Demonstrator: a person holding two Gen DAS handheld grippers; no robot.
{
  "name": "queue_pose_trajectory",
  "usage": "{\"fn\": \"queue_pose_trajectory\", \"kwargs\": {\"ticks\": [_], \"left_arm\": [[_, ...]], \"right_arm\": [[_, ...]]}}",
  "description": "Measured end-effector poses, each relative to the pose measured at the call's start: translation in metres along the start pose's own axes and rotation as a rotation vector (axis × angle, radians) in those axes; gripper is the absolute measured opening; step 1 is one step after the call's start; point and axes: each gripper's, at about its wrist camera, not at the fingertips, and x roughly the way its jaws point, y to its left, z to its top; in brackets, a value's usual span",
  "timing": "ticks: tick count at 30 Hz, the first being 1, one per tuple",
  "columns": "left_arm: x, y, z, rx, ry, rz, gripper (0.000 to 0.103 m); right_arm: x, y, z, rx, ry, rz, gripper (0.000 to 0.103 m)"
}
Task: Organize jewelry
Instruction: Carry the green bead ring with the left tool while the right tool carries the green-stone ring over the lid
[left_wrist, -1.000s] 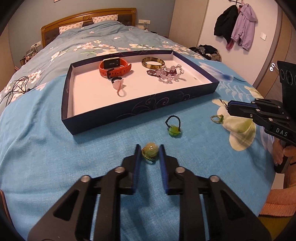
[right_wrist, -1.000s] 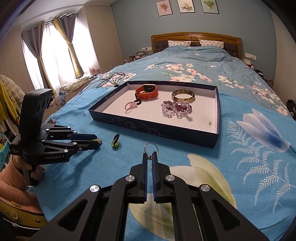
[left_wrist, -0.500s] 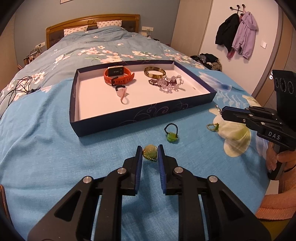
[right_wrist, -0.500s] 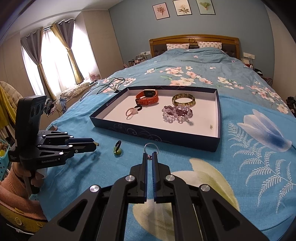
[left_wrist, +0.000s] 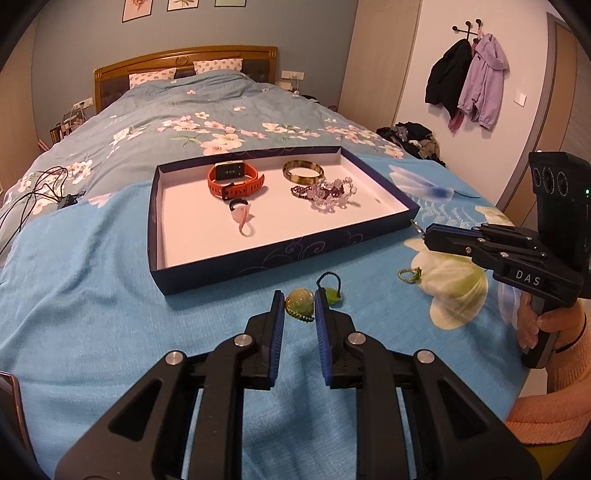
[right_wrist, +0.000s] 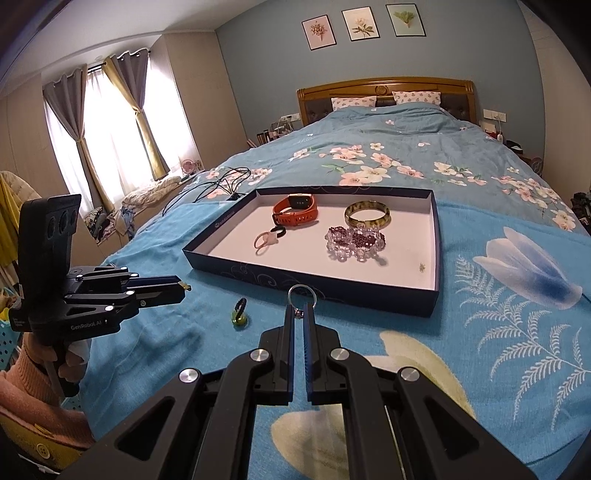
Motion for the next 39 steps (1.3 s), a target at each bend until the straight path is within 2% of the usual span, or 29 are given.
{"fn": "queue_pose_trajectory", "kwargs": {"ticks": [39], "left_arm": [[-0.011,-0.002,0.023,-0.03,-0.093,0.014,0.017]], "right_arm": [[0.004,-0.001,0.016,0.033,-0.052,0.032,0.003]]}}
